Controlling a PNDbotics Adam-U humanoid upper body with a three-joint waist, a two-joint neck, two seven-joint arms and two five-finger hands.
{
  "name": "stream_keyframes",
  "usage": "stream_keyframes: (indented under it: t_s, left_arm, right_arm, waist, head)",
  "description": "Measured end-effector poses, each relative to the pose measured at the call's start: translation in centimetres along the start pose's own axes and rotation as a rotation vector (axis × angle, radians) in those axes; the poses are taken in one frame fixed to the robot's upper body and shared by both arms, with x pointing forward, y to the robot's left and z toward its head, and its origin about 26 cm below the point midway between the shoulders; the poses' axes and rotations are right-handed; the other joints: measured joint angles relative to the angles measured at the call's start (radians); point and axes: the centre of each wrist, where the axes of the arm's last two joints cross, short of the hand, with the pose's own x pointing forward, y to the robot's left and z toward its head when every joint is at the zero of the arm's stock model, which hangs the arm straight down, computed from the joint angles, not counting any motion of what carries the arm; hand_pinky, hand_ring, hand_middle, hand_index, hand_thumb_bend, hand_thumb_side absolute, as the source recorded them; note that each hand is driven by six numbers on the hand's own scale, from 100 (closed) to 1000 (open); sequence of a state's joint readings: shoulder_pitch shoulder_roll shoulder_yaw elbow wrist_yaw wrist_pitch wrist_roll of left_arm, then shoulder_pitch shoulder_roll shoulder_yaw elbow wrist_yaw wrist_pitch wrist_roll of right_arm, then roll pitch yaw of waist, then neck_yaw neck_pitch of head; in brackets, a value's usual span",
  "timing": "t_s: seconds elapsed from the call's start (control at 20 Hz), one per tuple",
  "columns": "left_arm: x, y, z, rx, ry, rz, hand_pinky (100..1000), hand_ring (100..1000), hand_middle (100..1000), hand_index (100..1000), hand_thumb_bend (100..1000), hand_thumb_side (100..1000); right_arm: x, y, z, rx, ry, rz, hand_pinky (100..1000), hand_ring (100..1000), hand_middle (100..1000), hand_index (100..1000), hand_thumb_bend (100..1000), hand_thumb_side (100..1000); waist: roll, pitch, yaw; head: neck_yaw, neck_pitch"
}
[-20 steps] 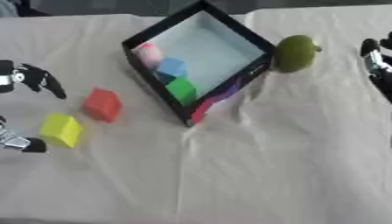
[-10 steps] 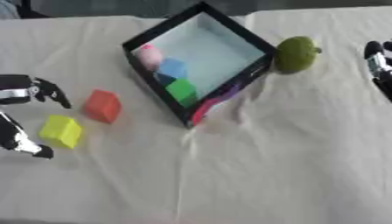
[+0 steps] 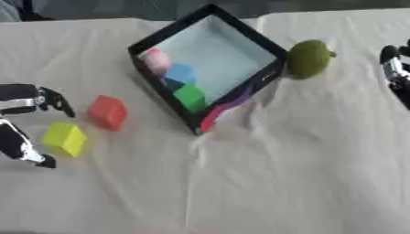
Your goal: Pick up objects on the table and place them in the box.
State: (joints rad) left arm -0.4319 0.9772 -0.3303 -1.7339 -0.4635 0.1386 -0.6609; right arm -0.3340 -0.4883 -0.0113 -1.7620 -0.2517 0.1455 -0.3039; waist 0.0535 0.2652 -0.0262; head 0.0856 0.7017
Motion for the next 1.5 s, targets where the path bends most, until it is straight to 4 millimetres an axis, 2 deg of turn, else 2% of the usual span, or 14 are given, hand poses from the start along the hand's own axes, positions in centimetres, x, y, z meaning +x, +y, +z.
stream_keyframes:
  t_s: [0.25,0.5,0.75,0.9,1.15,1.25,1.35,1.5]
  left_arm:
    - [-0.7,-0.3,-0.7,0.01,0.043,-0.035,857,882,823,861,752,220]
    - [-1.4,-1.1,-2.1,0.015,0.068,-0.055,851,876,810,849,723,195]
    - [-1.6,-1.9,-3.1,0.019,0.057,-0.039,825,832,747,733,563,132]
    - [-1.6,-2.0,-3.2,0.024,0.041,-0.027,808,807,704,670,515,100]
    - [-0.3,-1.5,-2.7,0.048,-0.015,-0.019,783,773,662,597,404,100]
    - [0.6,-0.7,-1.9,0.072,-0.045,-0.034,781,769,654,586,389,100]
    - [2.0,1.0,-0.6,0.128,-0.086,-0.063,783,767,651,583,392,100]
    - [5.4,5.6,2.0,0.268,-0.18,-0.142,785,769,654,586,415,100]
  right_arm:
    - [0.0,0.0,0.0,0.001,0.0,0.0,891,821,847,897,296,428]
    - [-0.1,0.2,0.0,0.008,0.003,0.001,891,821,847,897,296,429]
    - [-0.1,0.2,0.1,0.009,0.005,-0.002,892,821,848,897,295,430]
    - [-0.1,0.3,0.1,0.009,0.005,-0.005,892,822,848,897,291,433]
    - [-0.1,0.3,0.1,0.01,0.007,-0.004,892,822,849,897,291,433]
    - [-0.1,0.3,0.1,0.01,0.007,-0.004,892,822,848,897,290,432]
    - [-0.1,0.3,0.1,0.009,0.007,-0.004,892,822,849,898,287,430]
    - [-0.1,0.3,0.1,0.007,0.005,-0.004,892,822,849,898,283,428]
  waist:
    - [0.0,0.0,-0.001]
    - [0.0,0.0,-0.003]
    - [0.0,0.0,-0.006]
    - [0.0,0.0,-0.006]
    - [0.0,0.0,-0.006]
    - [0.0,0.0,-0.005]
    - [0.0,0.0,-0.002]
    - [0.0,0.0,0.003]
  head:
    - [0.0,0.0]
    - [0.0,-0.001]
    - [0.001,-0.001]
    - [0.001,-0.001]
    - [0.001,-0.001]
    - [0.001,-0.001]
    - [0.0,-0.001]
    - [0.0,-0.001]
